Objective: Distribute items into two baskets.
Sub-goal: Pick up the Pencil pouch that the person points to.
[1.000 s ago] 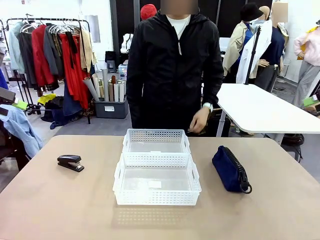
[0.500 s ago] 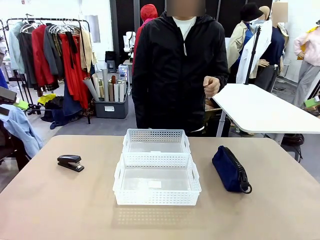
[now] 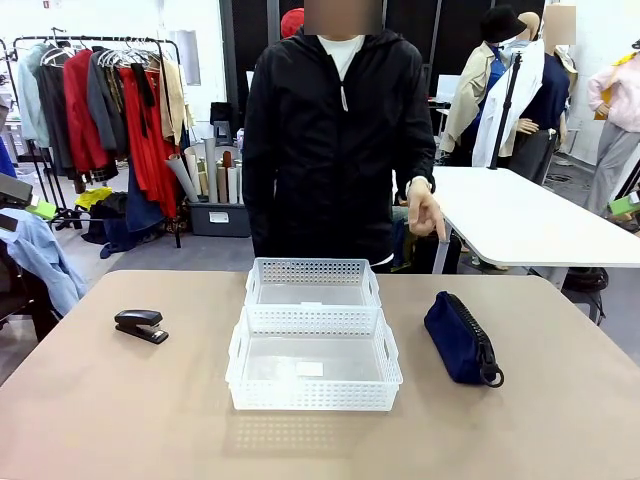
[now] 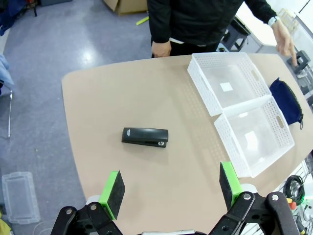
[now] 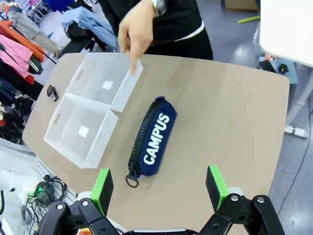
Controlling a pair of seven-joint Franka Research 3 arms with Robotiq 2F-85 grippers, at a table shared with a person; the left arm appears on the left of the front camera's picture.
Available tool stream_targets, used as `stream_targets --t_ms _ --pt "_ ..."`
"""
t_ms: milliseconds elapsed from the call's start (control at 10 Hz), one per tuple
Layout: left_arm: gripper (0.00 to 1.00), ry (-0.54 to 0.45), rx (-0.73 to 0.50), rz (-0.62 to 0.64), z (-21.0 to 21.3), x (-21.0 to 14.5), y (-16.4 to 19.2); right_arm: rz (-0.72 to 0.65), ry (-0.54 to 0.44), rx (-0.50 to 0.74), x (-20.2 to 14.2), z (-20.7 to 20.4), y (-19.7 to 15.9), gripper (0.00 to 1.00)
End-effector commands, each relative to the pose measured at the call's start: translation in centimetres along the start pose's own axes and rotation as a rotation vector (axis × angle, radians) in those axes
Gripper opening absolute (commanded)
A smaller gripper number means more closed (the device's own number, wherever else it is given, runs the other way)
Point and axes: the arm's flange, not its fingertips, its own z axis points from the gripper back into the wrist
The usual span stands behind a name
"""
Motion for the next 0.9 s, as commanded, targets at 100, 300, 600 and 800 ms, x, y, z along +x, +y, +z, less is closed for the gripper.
stream_targets --t_ms 100,300,600,800 --pt "1.00 0.000 -0.007 -0.003 -0.03 -0.02 0.05 0.002 -0.018 0.019 0.01 -0.13 -0.01 1.00" --pt "1.00 0.000 -0.007 -0.003 -0.03 -0.02 0.05 0.002 -0.018 0.019 0.01 -0.13 -0.01 1.00" --pt "1.00 0.000 -0.007 -0.003 -0.03 -0.02 0.05 0.002 -0.018 0.019 0.01 -0.13 -0.01 1.00" --pt "1.00 0.000 -0.007 -0.003 -0.03 -0.02 0.05 0.002 -0.018 0.019 0.01 -0.13 -0.01 1.00"
